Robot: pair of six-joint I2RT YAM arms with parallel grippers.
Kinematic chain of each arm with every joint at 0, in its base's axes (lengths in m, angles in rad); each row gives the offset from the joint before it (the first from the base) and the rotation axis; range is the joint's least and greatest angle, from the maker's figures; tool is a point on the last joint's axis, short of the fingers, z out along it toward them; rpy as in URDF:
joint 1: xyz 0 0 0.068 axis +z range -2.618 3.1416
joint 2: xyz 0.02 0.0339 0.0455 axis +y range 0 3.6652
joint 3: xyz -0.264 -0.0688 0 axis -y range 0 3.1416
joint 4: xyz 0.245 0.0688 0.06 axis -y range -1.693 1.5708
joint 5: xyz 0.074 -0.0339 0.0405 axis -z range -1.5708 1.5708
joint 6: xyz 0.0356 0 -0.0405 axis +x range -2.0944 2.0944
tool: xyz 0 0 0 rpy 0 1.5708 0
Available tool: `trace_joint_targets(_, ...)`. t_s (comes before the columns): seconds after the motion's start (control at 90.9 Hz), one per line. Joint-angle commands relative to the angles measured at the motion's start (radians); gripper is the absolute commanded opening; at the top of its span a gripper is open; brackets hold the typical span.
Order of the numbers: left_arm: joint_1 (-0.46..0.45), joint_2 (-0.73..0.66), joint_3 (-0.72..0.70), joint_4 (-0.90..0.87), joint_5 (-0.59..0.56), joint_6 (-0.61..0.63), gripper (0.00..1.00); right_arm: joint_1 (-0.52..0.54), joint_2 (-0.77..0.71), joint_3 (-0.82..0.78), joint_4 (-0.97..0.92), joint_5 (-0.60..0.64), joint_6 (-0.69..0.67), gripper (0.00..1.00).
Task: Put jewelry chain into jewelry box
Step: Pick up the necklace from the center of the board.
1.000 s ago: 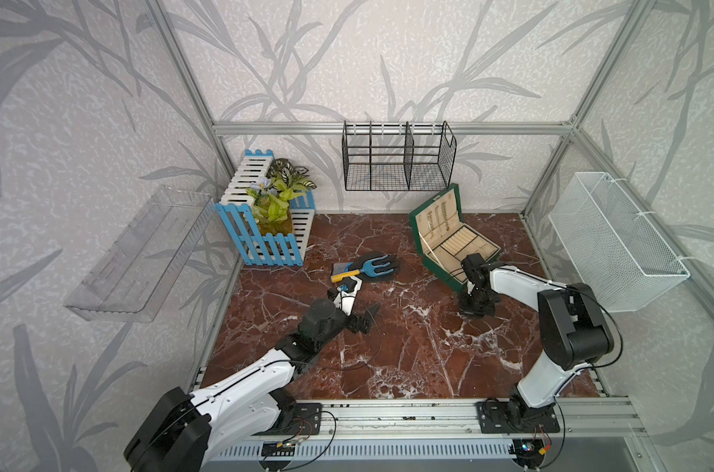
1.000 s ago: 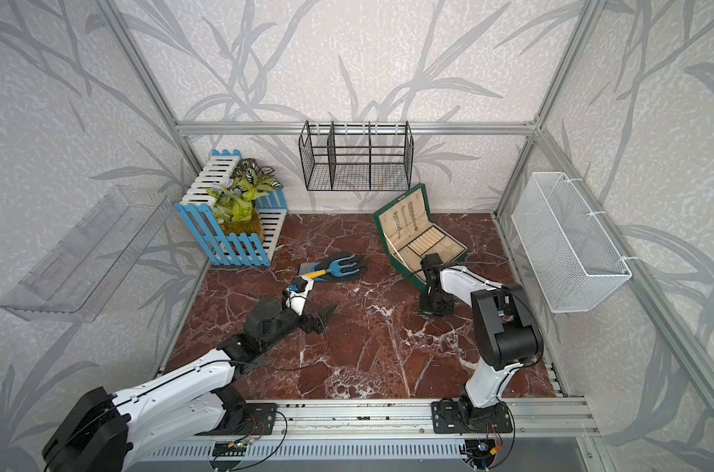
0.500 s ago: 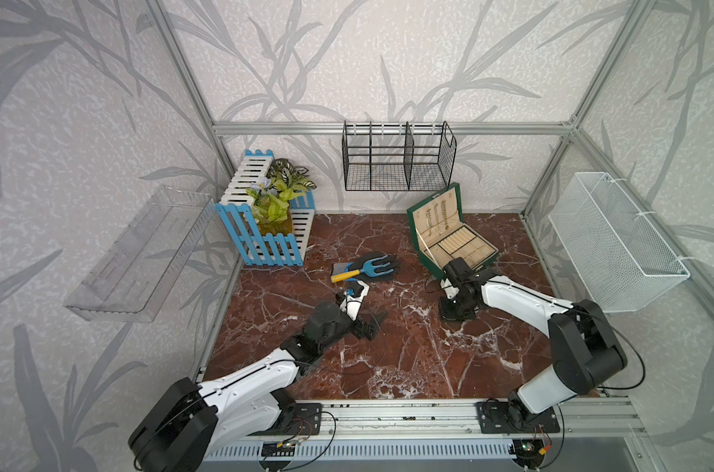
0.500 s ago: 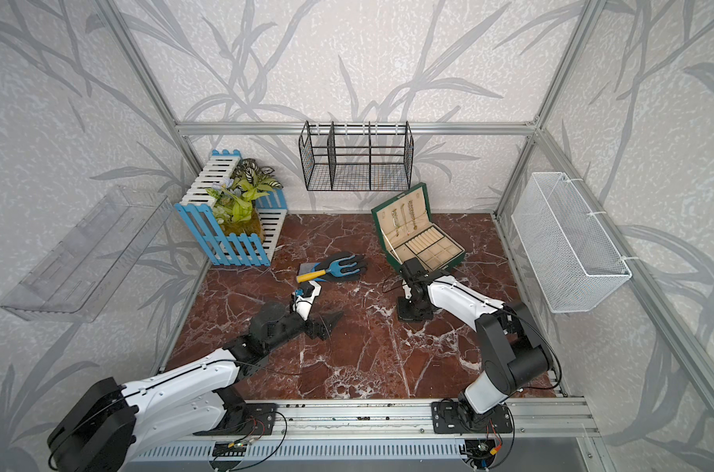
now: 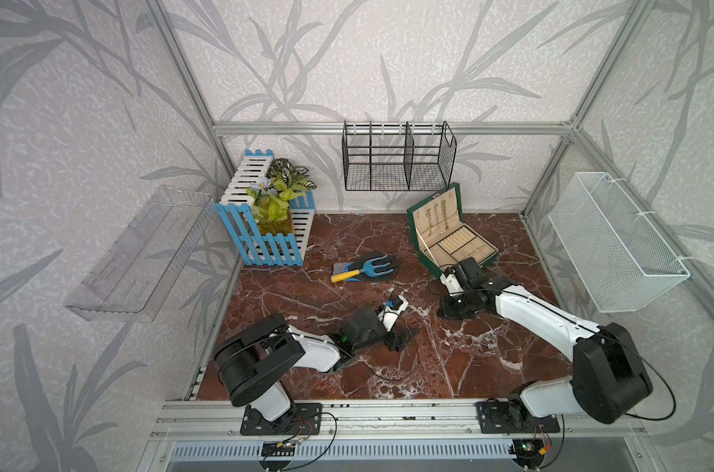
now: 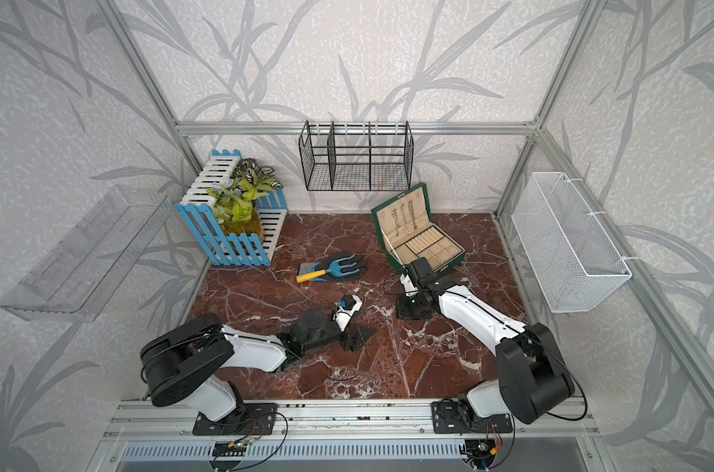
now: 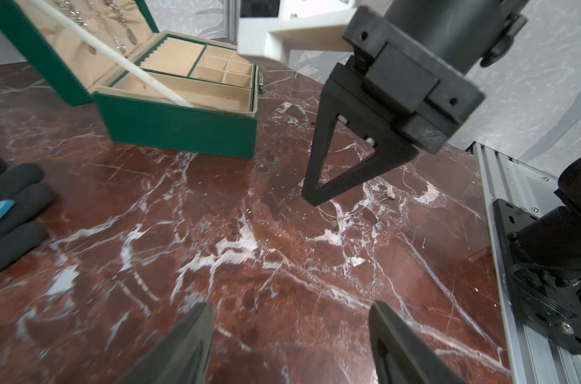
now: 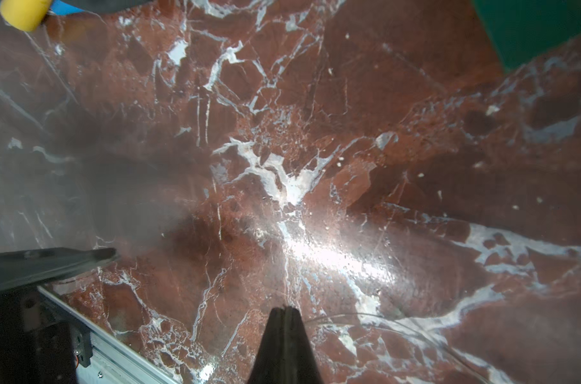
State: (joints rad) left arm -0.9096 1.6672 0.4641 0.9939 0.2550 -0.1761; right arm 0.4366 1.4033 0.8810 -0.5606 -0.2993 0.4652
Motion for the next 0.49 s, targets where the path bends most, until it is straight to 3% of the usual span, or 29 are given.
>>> trace_joint_targets(0.0,-0.009,0.104,0.071,0.169,0.024,-0.037,0.74,0.003,-0.043,-0.012,0.04,-0.025,0.04,0.0)
trace_joint_targets(0.484,-0.017,0.343,0.226,0.243,0.053,-0.064,0.7,0.001,-0.189,-0.023,0.091,0.005,0.121,0.0)
